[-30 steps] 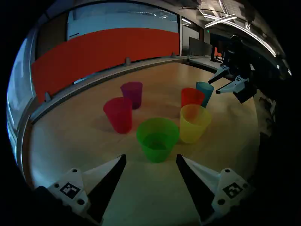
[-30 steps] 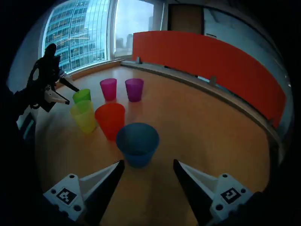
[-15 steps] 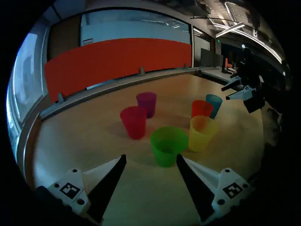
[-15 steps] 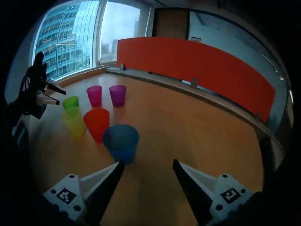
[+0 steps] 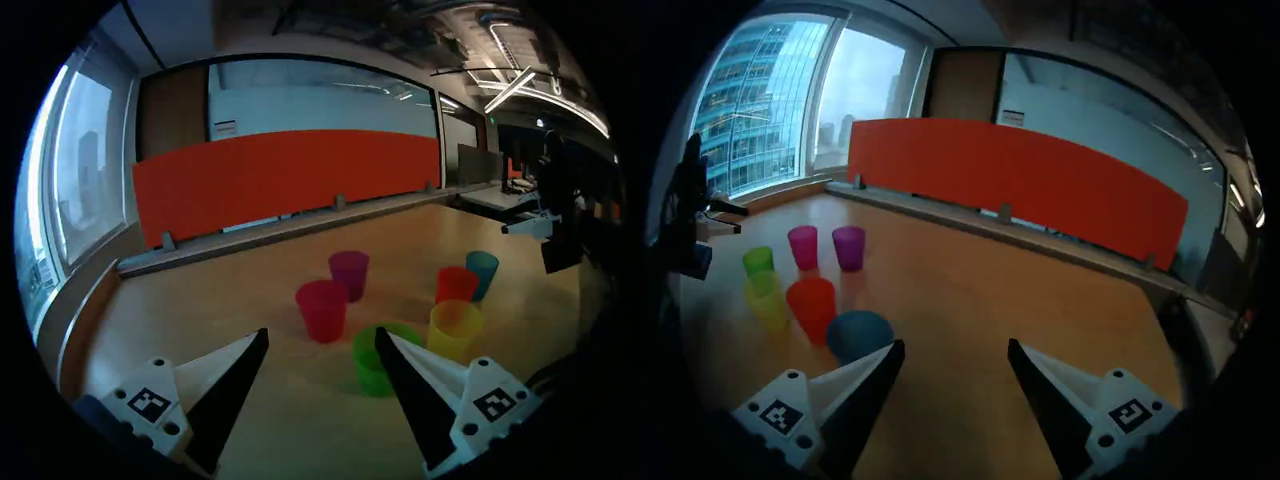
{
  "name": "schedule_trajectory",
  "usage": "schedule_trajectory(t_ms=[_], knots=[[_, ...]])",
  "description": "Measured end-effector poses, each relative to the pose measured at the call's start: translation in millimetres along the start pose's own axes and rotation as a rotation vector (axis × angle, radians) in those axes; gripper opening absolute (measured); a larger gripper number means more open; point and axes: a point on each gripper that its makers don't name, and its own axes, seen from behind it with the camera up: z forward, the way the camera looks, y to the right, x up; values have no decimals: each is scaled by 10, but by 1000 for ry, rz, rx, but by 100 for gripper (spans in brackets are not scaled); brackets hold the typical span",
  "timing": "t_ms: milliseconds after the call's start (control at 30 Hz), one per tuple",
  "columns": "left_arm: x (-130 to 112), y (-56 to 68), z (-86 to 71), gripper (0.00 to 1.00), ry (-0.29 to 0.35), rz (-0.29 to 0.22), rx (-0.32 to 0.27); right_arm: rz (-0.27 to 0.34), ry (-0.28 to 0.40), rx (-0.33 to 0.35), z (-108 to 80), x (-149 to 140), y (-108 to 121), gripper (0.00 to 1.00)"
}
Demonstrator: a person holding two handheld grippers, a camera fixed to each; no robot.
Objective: Pour water
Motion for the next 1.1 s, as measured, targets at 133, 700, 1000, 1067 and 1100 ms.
schedule_trajectory(t_ms=[133, 700, 1000, 1067, 1100], knots=[[100, -109, -32, 99, 37, -29, 53, 13, 44, -67, -4, 120, 111, 100], [518, -271, -145, 99, 200, -111, 192, 122, 245, -264, -143, 607, 397, 100], [709, -331, -239, 99, 269, -118, 262, 167, 324, -342, -287, 728, 514, 100], [747, -345, -259, 99, 279, -115, 277, 173, 332, -351, -301, 732, 524, 100], [764, -352, -268, 99, 286, -114, 285, 175, 336, -355, -309, 736, 531, 100]])
